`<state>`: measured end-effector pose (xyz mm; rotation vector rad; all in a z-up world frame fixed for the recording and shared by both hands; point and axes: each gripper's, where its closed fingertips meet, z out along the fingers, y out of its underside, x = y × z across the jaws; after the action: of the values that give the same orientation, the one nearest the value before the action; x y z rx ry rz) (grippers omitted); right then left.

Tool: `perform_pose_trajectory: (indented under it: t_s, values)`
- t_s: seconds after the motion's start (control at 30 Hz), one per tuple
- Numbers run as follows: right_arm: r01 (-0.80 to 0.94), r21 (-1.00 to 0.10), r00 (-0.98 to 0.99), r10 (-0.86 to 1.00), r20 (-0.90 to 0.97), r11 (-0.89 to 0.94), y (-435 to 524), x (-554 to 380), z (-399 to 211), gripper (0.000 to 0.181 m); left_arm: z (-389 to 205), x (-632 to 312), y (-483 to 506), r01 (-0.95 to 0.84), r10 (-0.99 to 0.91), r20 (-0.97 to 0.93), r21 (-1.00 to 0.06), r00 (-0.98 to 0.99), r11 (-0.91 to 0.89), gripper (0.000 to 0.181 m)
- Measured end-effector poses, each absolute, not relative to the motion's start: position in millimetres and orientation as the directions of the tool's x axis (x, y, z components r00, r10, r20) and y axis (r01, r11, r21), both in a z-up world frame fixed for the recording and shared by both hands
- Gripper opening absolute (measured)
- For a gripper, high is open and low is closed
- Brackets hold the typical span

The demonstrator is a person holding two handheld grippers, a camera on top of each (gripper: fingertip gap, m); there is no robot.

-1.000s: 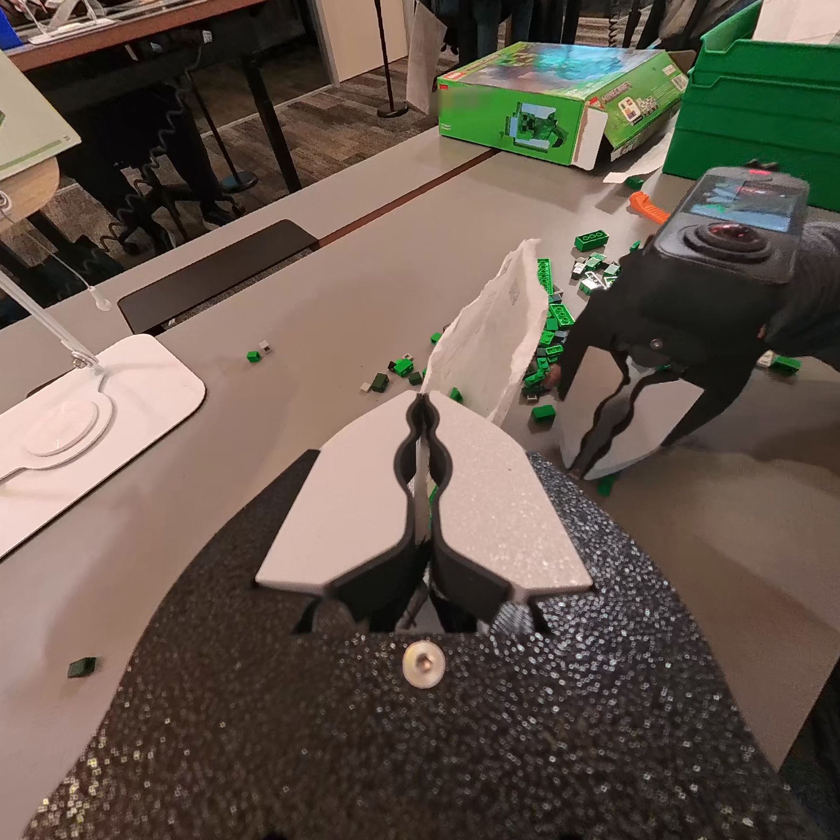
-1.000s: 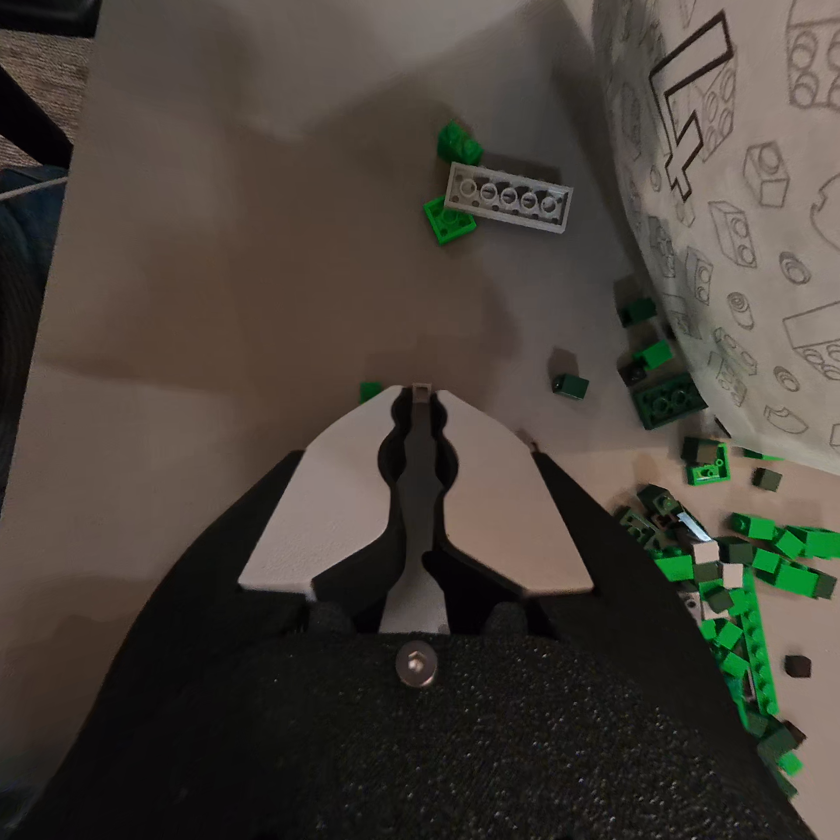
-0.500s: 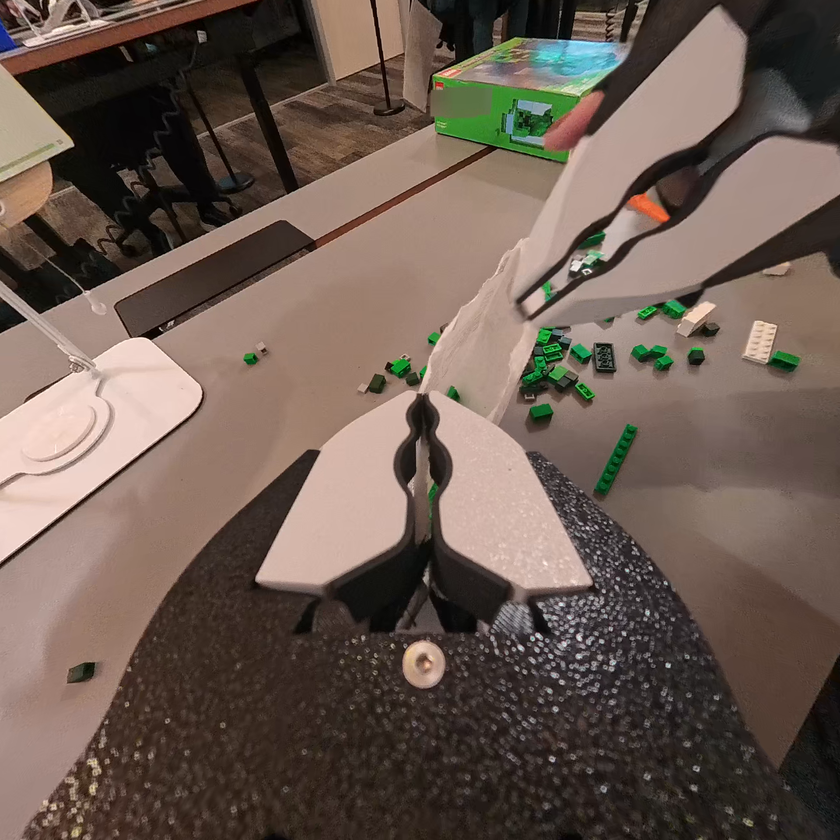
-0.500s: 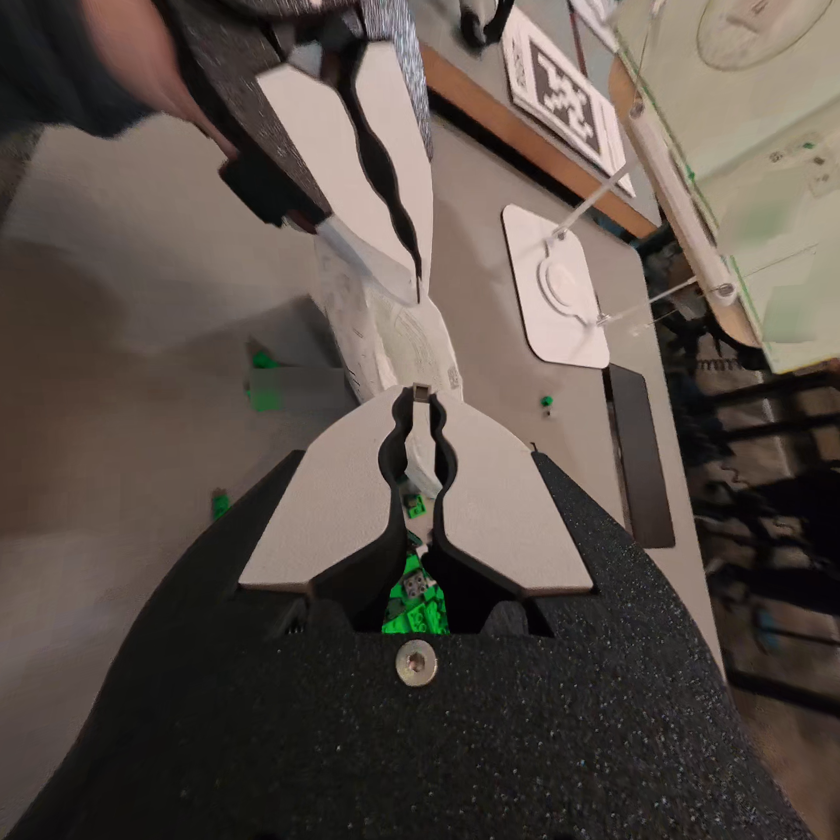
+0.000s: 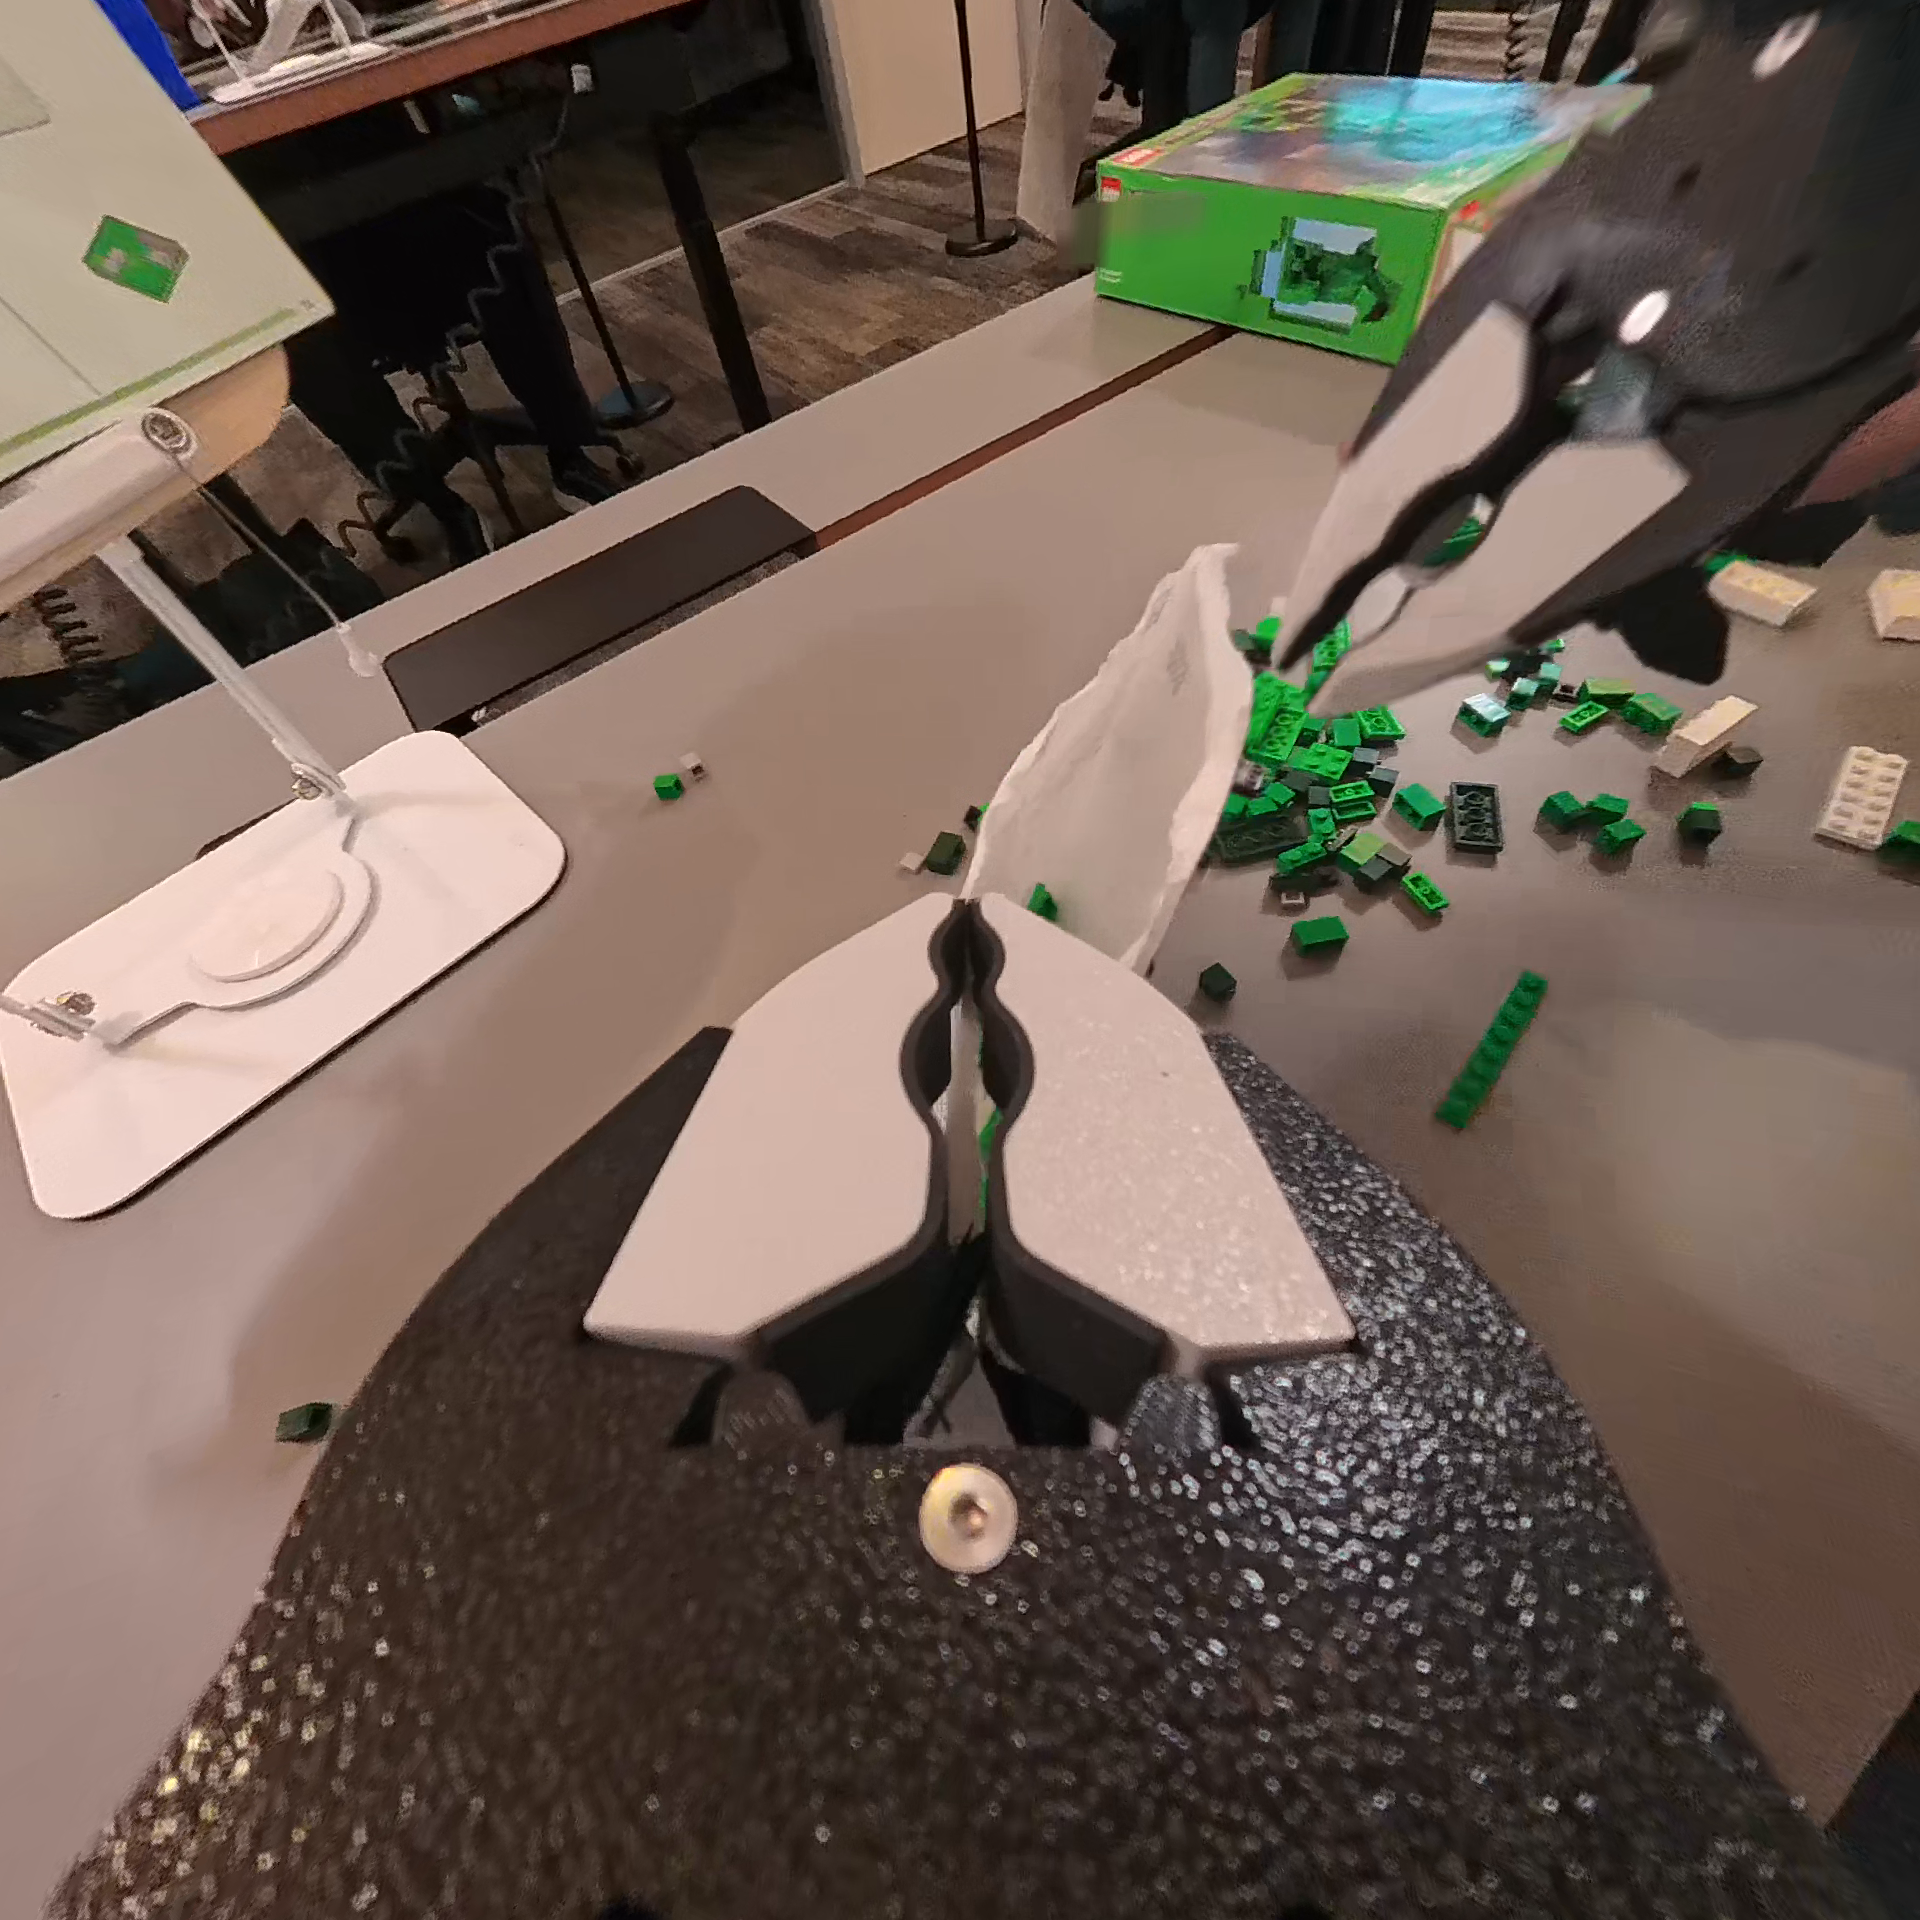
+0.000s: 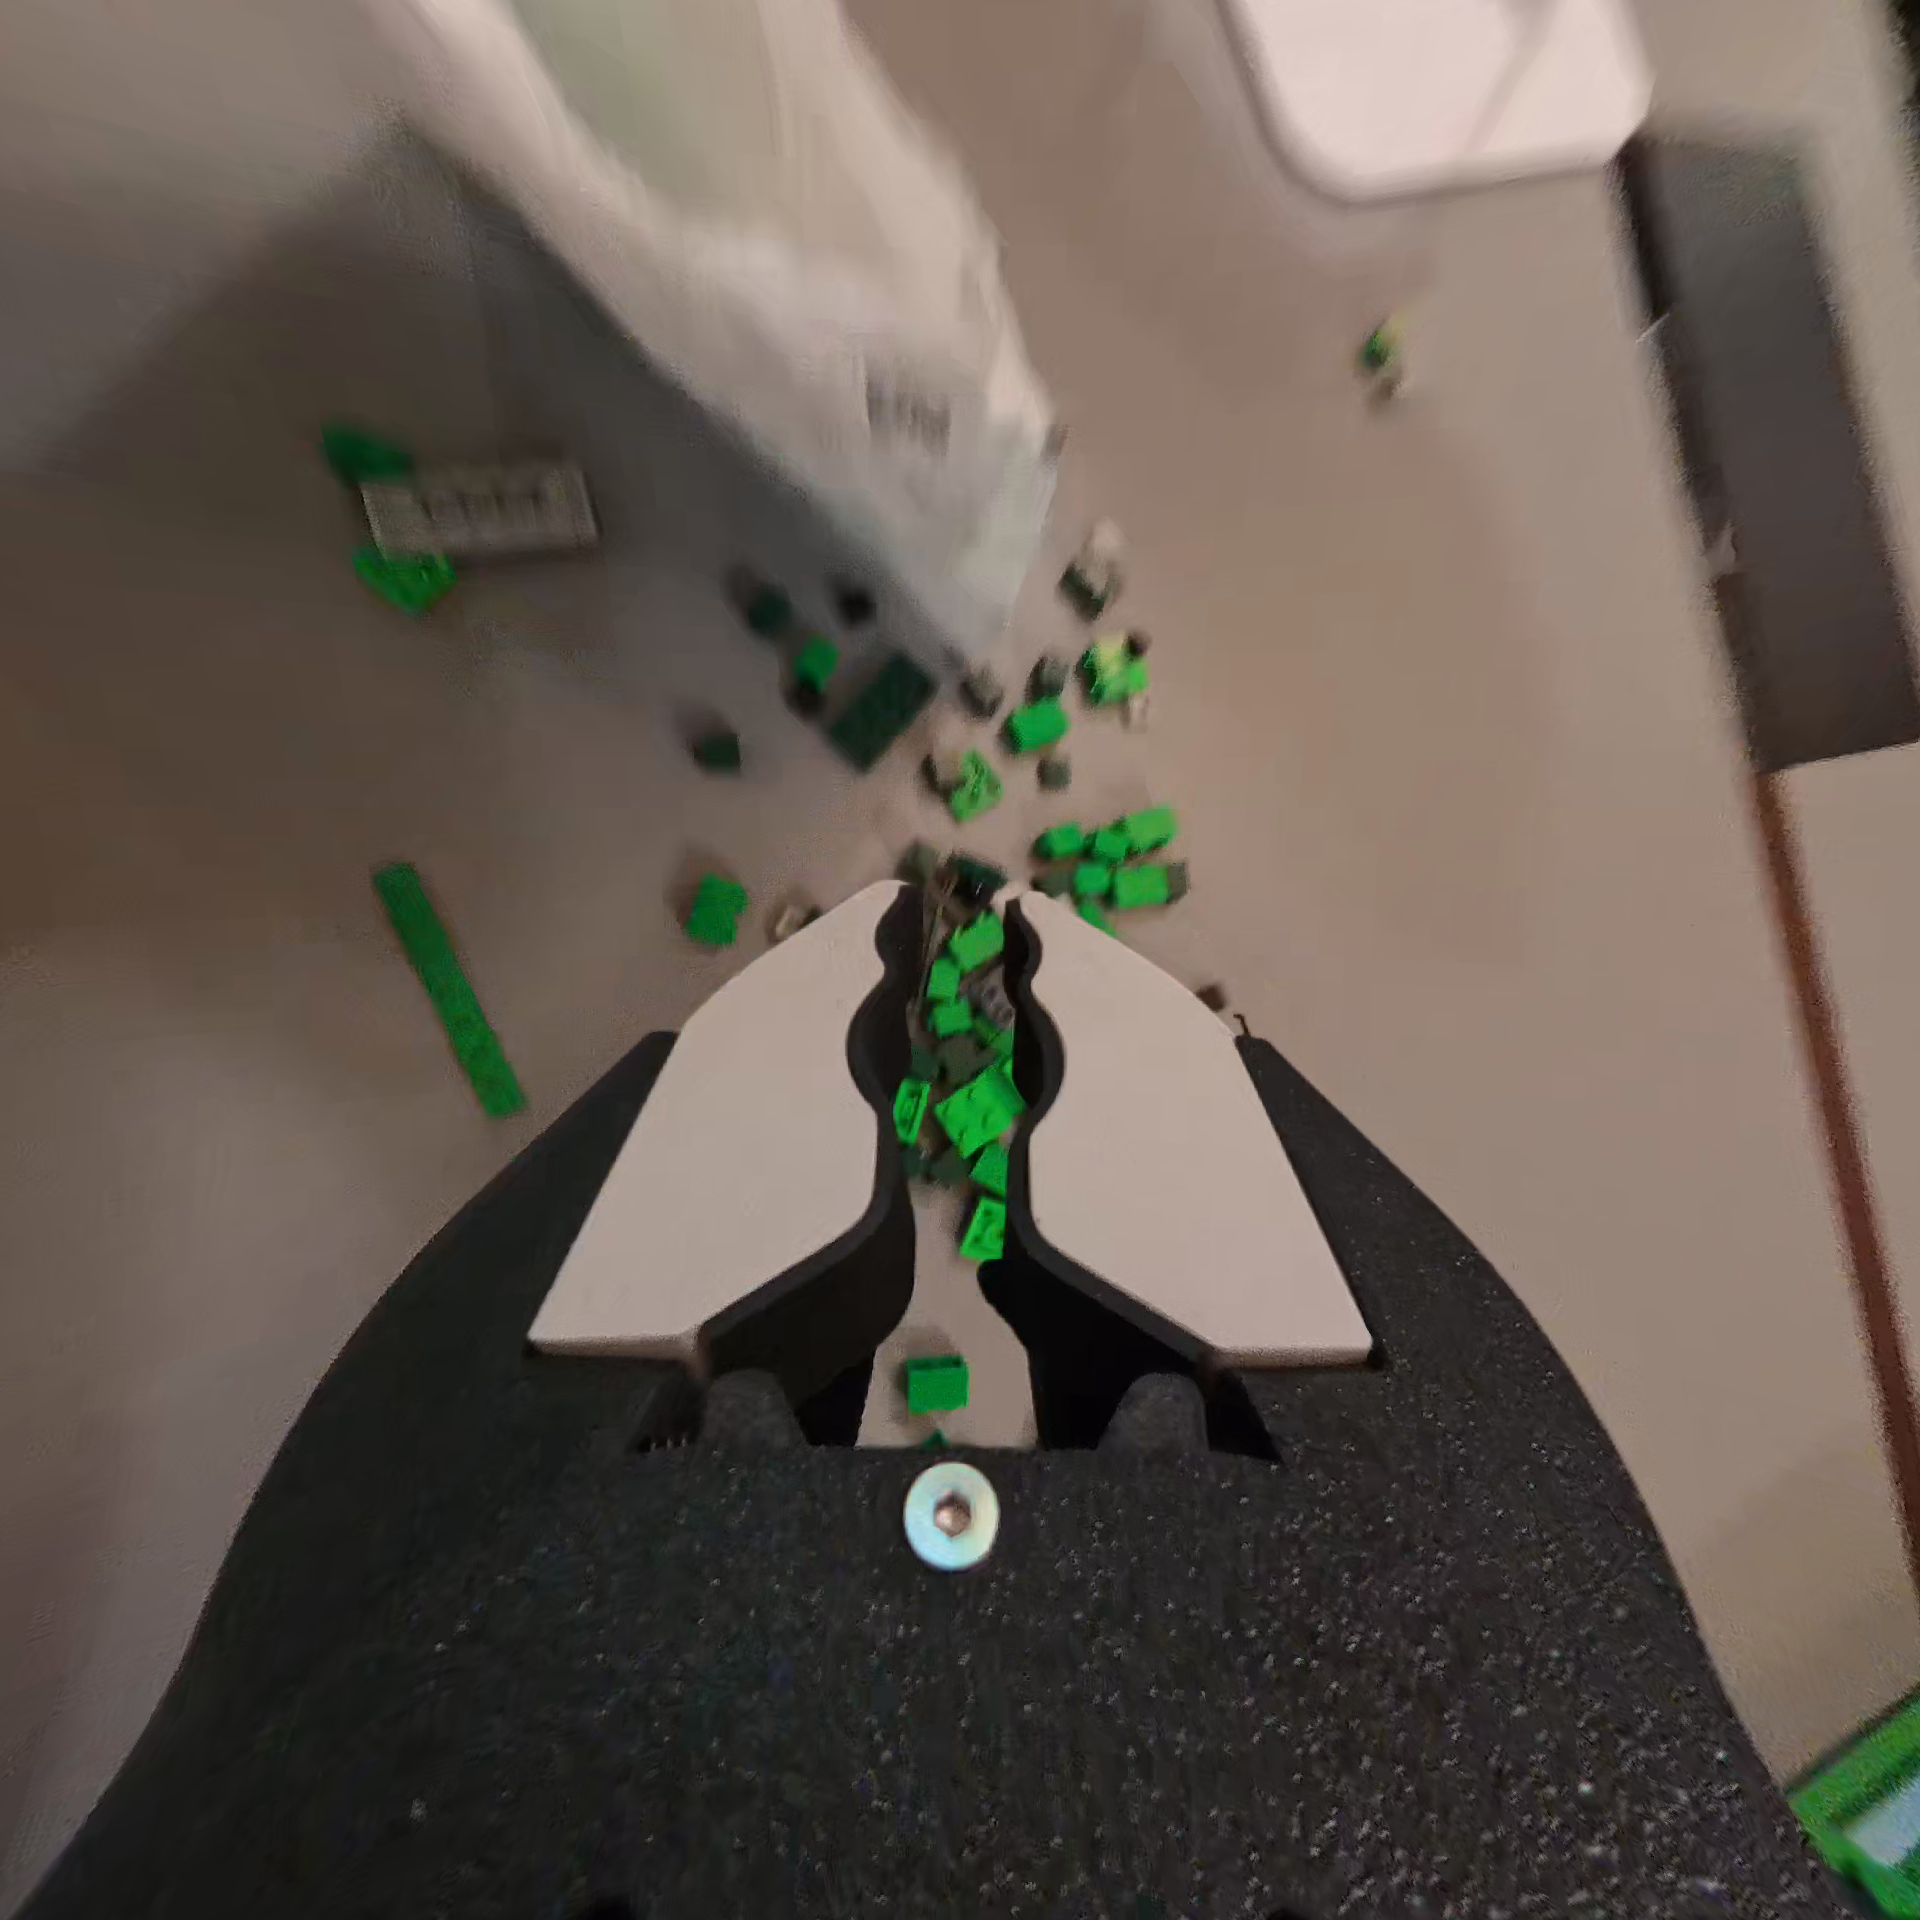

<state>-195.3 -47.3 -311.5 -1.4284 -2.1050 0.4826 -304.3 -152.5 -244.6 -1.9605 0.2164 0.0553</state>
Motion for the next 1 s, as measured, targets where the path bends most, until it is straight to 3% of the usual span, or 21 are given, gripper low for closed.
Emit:
perform_pose_trajectory:
  t_s: [0.13, 0.3, 1.0]
  values:
    - [0.792, -0.490, -0.373, 0.924, 0.085, 0.365, -57, -189, -358, 0.012, -244, -307, -154, -0.171, -0.119, -0.136, -0.912, 0.984, -0.374, 0.000]
    - [0.743, -0.529, -0.471, 0.882, 0.021, 0.410, -81, -195, -373, 0.013, -245, -305, -153, -0.171, -0.129, -0.131, -0.912, 0.983, -0.373, 0.000]
    - [0.686, -0.441, -0.603, 0.791, 0.101, 0.579, -74, -190, -381, 0.017, -246, -295, -150, -0.184, -0.159, -0.133, -0.908, 0.978, -0.375, 0.000]
